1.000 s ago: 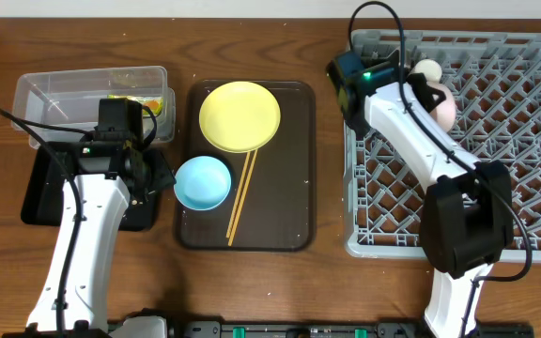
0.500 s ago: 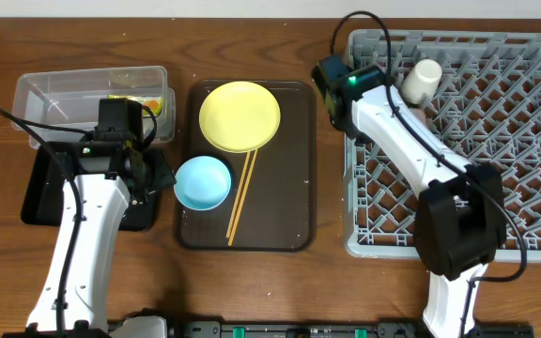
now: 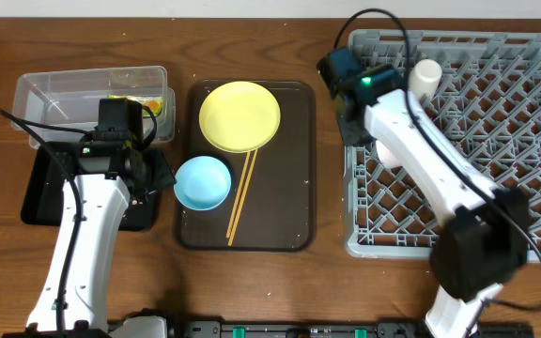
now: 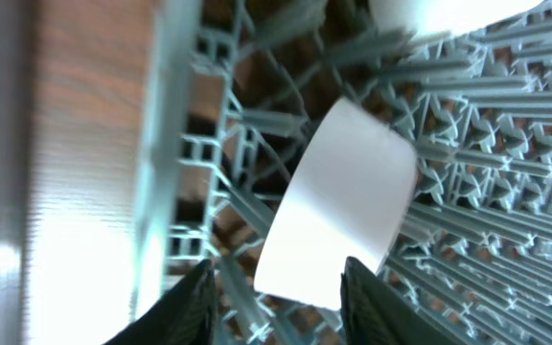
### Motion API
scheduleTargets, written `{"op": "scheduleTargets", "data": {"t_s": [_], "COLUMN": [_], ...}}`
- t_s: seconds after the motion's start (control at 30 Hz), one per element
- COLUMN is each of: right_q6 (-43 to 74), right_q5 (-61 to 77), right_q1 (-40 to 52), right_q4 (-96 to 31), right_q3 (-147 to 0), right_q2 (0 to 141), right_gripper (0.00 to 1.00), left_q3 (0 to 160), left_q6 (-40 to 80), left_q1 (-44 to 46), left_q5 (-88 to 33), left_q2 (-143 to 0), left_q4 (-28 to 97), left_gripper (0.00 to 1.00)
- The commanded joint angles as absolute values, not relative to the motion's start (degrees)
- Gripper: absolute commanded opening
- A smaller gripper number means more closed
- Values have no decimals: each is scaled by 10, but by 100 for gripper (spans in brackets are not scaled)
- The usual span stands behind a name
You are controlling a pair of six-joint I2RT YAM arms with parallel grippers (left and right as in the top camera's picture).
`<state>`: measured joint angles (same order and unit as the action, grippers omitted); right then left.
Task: Sort waste into correct bins and load items into the dishwasher rack
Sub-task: 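Release the pink bowl and lift the right gripper away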
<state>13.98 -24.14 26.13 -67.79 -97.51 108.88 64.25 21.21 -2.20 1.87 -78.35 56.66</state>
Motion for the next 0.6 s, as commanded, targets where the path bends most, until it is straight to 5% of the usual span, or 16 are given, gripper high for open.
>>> {"op": "scheduleTargets", "data": {"t_s": [0.0, 0.57], "right_q6": [148, 154], "right_q5": [-198, -139], "right_q1": [255, 255], "right_q4": [-664, -667], "right_q3": [-976, -975], "right_q2": [1034, 1020], "right_gripper": [44, 43], "left_q3": [640, 640], "left_q6": [217, 217], "left_q1": [-25, -25], "left_q5": [22, 22], "left_q2": [-785, -785], "left_q4": [569, 569], "left_gripper": [63, 63]}}
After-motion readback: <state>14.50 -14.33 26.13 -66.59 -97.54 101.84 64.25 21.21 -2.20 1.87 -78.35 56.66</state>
